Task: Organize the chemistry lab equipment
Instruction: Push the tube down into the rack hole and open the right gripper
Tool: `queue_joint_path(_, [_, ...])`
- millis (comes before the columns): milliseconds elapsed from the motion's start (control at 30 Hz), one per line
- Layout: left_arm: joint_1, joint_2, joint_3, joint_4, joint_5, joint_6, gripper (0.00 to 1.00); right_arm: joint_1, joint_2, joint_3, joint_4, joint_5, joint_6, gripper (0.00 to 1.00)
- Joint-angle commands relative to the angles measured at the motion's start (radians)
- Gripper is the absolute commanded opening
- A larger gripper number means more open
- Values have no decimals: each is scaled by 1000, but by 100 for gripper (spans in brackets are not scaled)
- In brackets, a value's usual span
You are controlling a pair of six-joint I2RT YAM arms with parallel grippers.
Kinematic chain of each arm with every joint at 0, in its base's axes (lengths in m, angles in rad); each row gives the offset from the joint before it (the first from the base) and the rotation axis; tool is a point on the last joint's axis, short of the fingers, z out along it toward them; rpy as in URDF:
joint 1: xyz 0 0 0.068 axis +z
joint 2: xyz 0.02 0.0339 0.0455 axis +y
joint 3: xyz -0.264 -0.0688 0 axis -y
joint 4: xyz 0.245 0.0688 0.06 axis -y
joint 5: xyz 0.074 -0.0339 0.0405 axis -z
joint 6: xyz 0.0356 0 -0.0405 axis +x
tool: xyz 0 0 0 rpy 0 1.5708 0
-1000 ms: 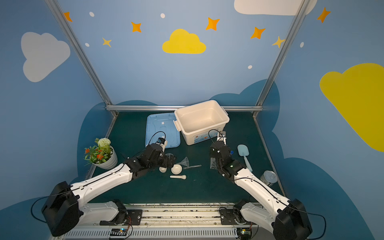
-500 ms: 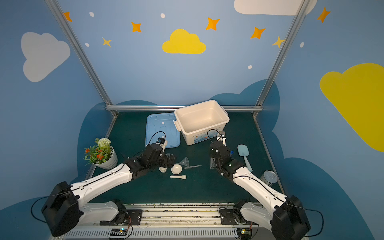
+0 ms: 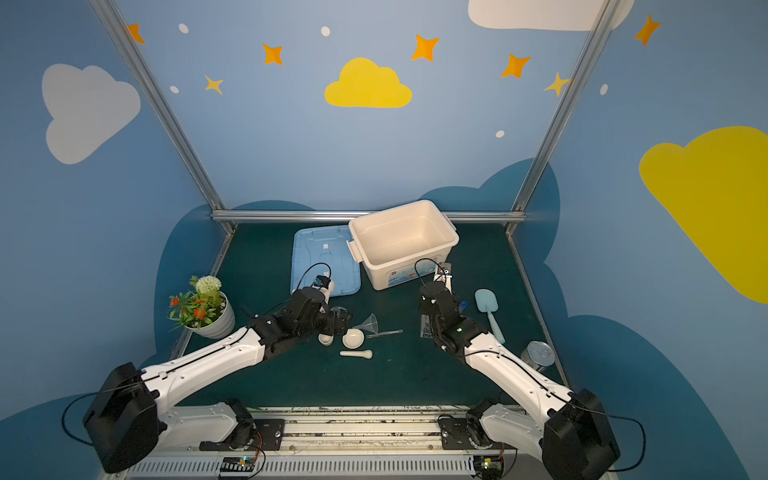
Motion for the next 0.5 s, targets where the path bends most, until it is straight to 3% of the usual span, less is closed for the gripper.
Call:
queue_joint_path(0, [6,-16,-18,-8,-3,-3,100,0,1,17,16,4,10,0])
queue_joint_path(467, [11,-30,-28,-11,-7,-4,100,-1,28,-2,-13,-5,10,0])
